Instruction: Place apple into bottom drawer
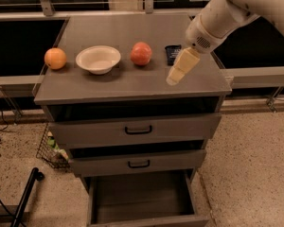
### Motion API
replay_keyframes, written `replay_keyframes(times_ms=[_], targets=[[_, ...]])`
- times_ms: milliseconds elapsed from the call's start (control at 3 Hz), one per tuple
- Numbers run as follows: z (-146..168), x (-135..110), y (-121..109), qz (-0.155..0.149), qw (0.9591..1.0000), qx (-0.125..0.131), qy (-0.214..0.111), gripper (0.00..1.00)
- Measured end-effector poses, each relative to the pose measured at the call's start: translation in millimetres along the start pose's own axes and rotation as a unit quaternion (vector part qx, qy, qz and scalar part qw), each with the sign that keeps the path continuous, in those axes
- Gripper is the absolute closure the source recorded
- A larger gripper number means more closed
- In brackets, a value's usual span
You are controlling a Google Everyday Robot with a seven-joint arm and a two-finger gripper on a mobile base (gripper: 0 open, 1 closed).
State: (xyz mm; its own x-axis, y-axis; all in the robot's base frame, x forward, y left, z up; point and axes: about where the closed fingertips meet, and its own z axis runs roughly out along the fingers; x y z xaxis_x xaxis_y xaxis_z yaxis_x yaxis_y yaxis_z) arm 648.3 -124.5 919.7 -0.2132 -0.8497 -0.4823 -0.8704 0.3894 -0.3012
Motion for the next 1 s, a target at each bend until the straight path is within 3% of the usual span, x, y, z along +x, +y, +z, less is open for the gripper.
replay_keyframes(times_ms=[667,1000], targets=[[12,-7,-5,0.008,0.9999,0.003,-0.012,0.0],[32,-25,-15,0.011,0.9995,0.004,-0.029,0.0]])
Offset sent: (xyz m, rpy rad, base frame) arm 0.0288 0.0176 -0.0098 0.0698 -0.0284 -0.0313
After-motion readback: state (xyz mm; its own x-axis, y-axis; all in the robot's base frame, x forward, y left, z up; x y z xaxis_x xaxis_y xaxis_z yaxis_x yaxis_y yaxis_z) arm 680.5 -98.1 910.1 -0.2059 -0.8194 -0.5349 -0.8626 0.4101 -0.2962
